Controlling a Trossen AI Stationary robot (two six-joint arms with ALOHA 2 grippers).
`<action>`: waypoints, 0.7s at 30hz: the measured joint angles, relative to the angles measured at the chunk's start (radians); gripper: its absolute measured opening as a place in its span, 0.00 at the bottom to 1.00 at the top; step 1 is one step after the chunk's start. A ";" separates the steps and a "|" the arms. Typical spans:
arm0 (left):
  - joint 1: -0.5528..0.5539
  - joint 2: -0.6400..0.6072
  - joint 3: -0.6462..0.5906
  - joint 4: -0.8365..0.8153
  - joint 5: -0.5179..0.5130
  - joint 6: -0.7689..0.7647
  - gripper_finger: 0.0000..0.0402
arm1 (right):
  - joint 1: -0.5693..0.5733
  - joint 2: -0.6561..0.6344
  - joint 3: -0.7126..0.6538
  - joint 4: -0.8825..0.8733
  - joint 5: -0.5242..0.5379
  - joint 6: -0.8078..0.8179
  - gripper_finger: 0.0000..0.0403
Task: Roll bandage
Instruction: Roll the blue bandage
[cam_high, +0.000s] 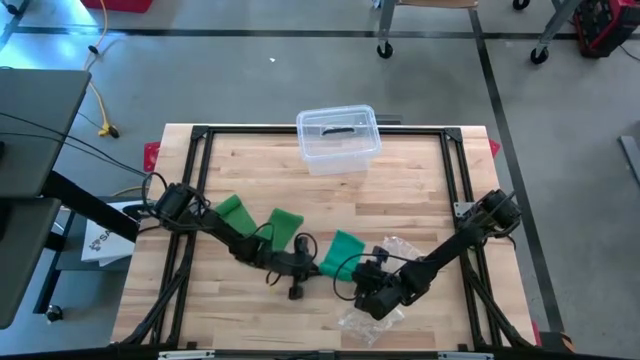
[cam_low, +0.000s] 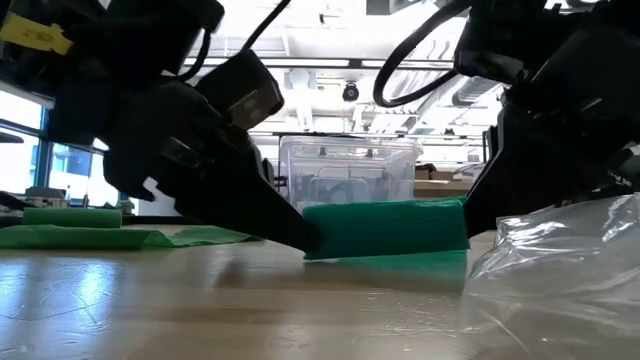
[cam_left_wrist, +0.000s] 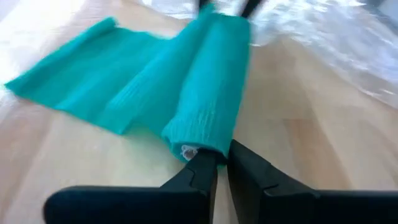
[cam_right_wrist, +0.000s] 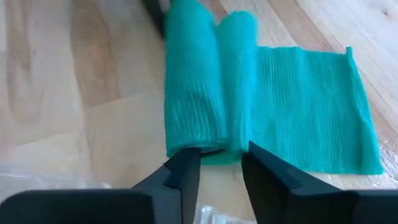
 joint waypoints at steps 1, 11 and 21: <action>-0.001 0.000 0.000 0.005 0.019 0.000 0.11 | 0.000 0.000 0.000 0.000 0.000 0.000 0.25; -0.004 0.000 0.000 0.038 0.115 -0.018 0.20 | 0.000 0.000 0.000 0.021 0.034 -0.007 0.13; -0.005 -0.001 0.001 0.099 0.115 0.009 0.02 | 0.010 0.000 0.000 0.003 0.047 -0.002 0.13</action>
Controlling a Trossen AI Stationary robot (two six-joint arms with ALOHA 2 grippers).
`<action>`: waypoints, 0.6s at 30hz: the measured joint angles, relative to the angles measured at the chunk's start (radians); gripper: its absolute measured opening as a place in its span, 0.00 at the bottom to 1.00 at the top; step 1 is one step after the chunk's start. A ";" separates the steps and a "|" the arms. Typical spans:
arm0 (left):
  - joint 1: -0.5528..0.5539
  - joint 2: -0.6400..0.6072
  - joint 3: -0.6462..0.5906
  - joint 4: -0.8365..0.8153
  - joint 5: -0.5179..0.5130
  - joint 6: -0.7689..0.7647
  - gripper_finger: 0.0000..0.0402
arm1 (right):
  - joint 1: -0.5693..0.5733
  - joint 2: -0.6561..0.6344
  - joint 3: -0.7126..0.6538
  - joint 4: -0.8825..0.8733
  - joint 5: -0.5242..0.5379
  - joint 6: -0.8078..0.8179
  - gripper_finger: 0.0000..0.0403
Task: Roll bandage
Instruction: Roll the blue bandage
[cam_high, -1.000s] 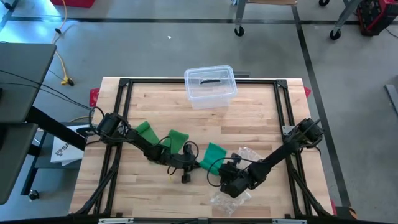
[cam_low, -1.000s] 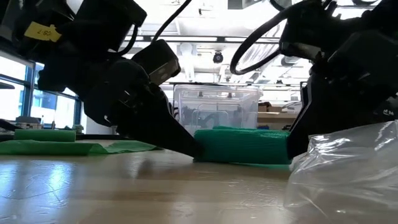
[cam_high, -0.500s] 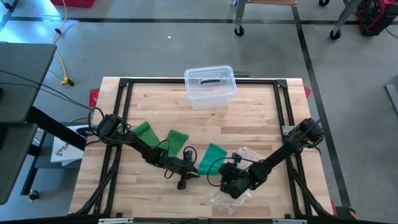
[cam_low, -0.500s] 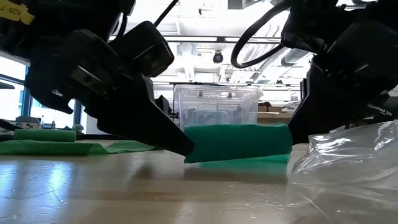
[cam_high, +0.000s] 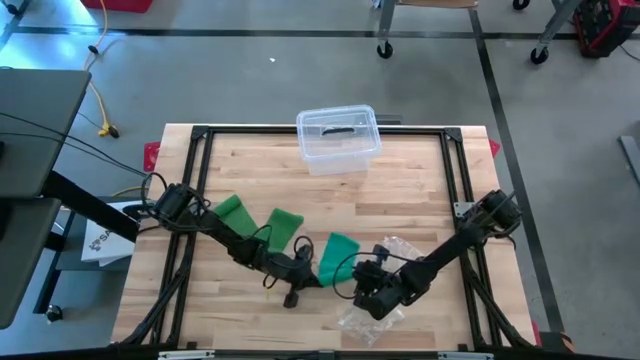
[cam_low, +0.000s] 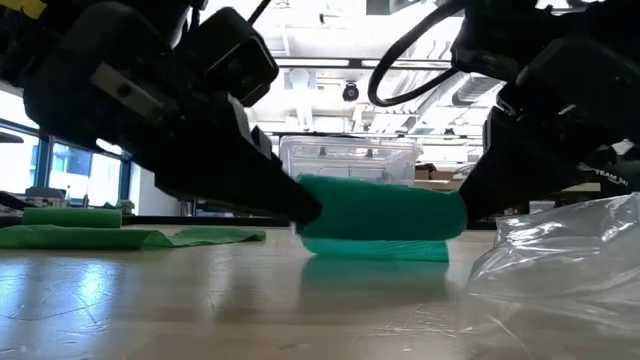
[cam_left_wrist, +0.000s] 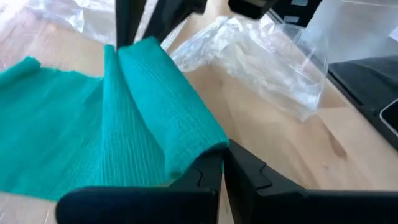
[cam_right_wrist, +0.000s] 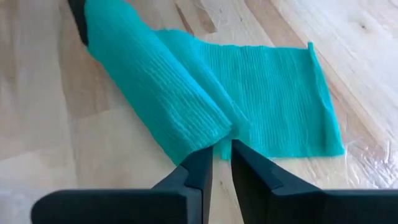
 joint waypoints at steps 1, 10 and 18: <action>-0.001 0.000 0.000 0.000 -0.005 0.000 0.02 | 0.003 -0.001 0.000 -0.003 -0.001 0.010 0.13; -0.013 -0.073 0.004 -0.078 -0.100 -0.045 0.00 | 0.031 -0.013 0.003 -0.073 -0.021 0.152 0.16; -0.012 -0.195 0.005 -0.236 -0.136 -0.052 0.00 | 0.033 -0.046 0.004 -0.128 -0.050 0.186 0.38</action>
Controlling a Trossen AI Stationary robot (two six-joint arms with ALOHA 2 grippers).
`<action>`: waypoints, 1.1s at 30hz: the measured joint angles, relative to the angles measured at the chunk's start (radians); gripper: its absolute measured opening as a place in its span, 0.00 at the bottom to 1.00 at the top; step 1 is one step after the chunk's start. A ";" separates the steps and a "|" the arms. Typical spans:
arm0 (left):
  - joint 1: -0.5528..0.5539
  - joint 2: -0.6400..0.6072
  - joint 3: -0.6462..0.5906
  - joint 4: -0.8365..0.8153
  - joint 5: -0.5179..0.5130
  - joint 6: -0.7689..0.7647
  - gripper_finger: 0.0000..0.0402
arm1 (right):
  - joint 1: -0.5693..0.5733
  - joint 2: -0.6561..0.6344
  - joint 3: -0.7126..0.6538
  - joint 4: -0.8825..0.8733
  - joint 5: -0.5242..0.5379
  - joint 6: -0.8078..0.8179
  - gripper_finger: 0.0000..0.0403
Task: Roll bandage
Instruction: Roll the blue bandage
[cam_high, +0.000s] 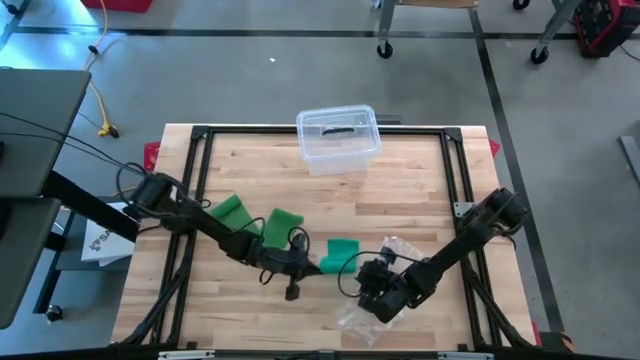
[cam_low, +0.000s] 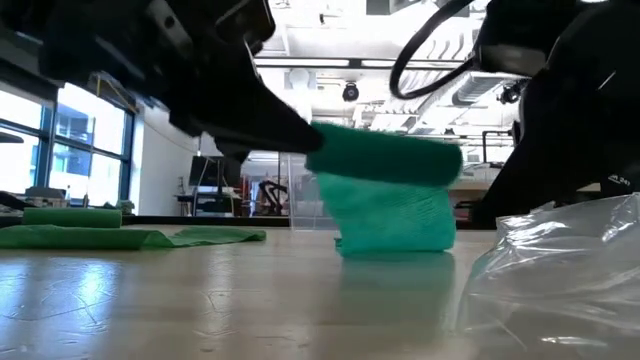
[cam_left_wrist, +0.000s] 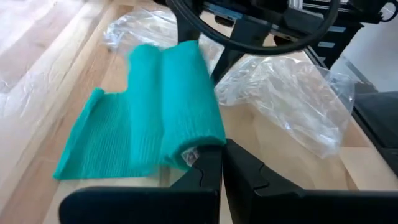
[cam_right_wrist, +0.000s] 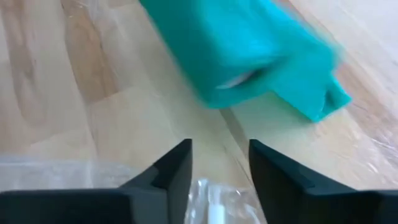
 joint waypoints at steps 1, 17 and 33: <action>0.000 -0.013 0.000 -0.020 0.002 0.001 0.00 | 0.000 -0.013 0.000 -0.015 -0.003 0.010 0.40; 0.000 -0.060 -0.003 -0.140 0.007 -0.054 0.00 | 0.069 -0.124 -0.001 -0.129 0.057 0.043 0.39; 0.011 -0.060 -0.003 -0.130 0.026 -0.037 0.11 | 0.096 -0.123 -0.002 0.035 -0.002 -0.067 0.37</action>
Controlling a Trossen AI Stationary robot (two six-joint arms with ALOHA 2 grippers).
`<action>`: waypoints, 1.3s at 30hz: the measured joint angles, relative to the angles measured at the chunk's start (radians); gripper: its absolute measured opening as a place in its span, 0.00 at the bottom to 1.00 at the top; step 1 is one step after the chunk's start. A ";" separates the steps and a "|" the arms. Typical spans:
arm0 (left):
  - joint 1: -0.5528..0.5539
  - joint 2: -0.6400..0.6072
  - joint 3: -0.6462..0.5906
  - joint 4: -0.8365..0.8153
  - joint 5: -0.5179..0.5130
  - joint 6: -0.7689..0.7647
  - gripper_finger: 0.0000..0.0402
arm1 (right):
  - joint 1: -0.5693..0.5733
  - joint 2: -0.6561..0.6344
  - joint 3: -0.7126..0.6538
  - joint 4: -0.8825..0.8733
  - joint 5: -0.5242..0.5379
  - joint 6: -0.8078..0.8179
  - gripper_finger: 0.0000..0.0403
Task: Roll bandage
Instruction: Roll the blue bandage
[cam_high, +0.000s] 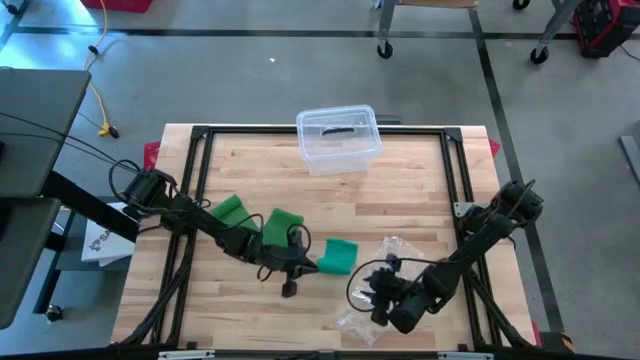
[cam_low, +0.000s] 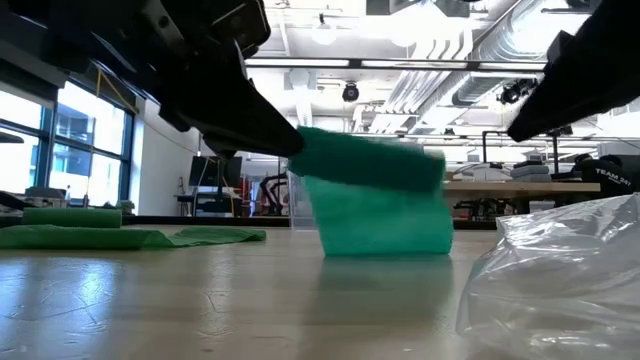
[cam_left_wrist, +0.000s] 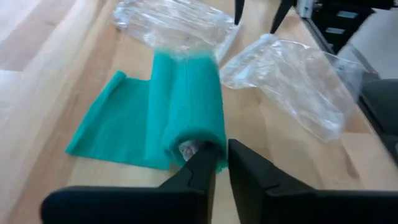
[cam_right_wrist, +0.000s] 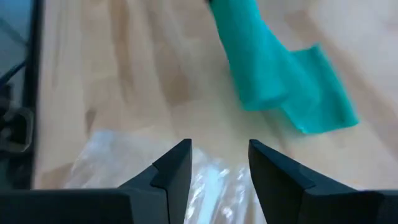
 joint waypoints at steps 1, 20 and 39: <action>0.000 0.000 0.000 -0.001 0.006 0.003 0.13 | 0.000 0.000 0.000 -0.001 -0.023 -0.004 0.37; -0.028 0.039 -0.001 -0.187 -0.001 0.078 0.22 | -0.004 0.002 -0.045 0.030 0.006 0.034 0.37; -0.026 0.184 0.003 -0.003 -0.036 0.069 0.22 | -0.010 0.002 -0.045 0.058 0.005 0.011 0.37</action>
